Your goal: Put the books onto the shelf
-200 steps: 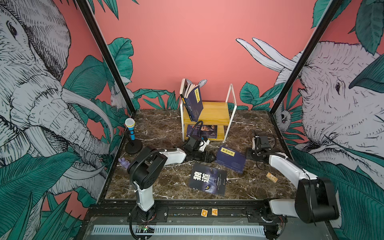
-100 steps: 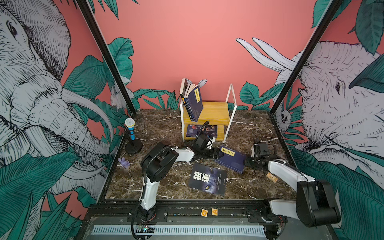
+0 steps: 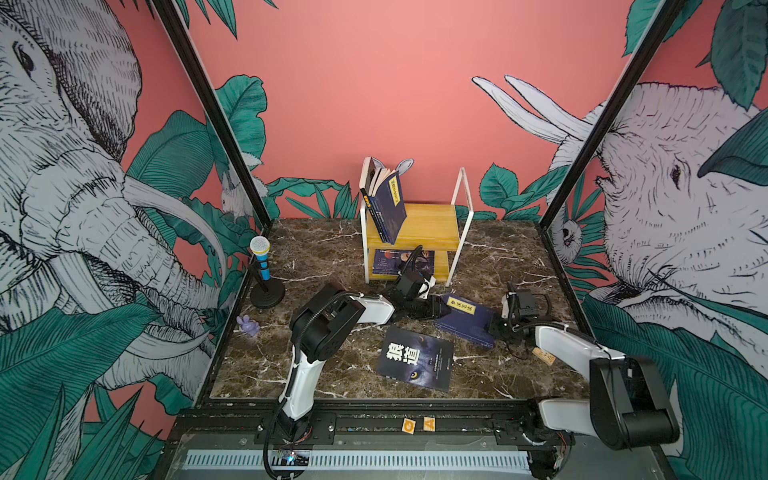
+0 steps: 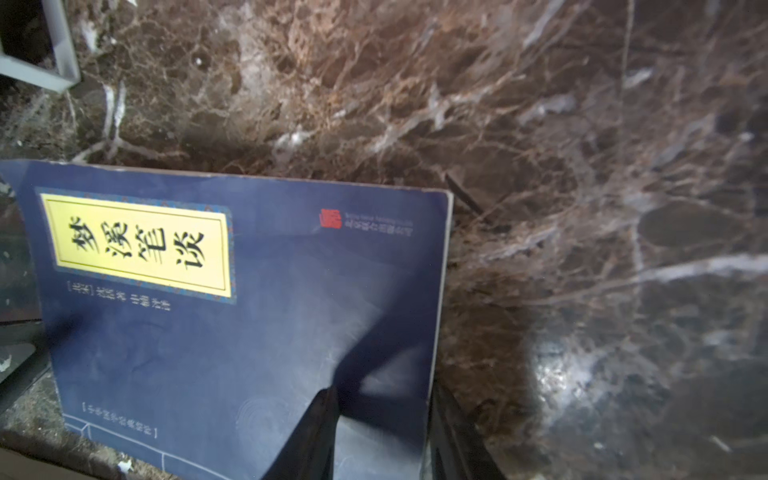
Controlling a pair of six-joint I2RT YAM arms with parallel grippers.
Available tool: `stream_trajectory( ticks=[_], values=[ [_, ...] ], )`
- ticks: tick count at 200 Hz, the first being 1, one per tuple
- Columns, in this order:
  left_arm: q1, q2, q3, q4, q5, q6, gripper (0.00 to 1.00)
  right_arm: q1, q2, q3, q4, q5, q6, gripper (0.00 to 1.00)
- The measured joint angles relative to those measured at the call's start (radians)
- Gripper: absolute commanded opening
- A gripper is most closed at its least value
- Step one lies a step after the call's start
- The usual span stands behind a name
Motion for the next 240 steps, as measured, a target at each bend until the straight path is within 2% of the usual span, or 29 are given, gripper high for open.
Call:
stream_trajectory(
  ticks=[37, 48, 69, 109, 150, 202, 240],
  values=[
    [-0.006, -0.011, 0.001, -0.003, 0.002, -0.040, 0.19, -0.005, -0.011, 0.000, -0.021, 0.018, -0.002, 0.38],
    [-0.009, -0.018, 0.002, -0.008, 0.004, -0.047, 0.15, -0.005, -0.017, 0.000, -0.027, 0.023, -0.003, 0.38],
    [-0.014, -0.030, 0.005, -0.015, 0.011, -0.047, 0.00, -0.005, -0.035, 0.000, -0.045, 0.028, -0.009, 0.38],
    [-0.024, -0.046, 0.017, -0.048, 0.034, -0.047, 0.00, -0.005, -0.103, 0.000, -0.117, 0.037, -0.021, 0.40],
    [-0.027, -0.091, 0.019, -0.063, 0.067, -0.047, 0.00, 0.011, -0.266, 0.051, -0.263, 0.082, -0.042, 0.43],
    [-0.021, -0.169, 0.045, -0.146, 0.089, -0.046, 0.00, 0.224, -0.504, 0.124, -0.397, 0.285, -0.108, 0.49],
    [0.002, -0.234, 0.050, -0.179, 0.130, -0.040, 0.00, 0.265, -0.563, 0.208, -0.492, 0.390, -0.149, 0.52]
  ],
)
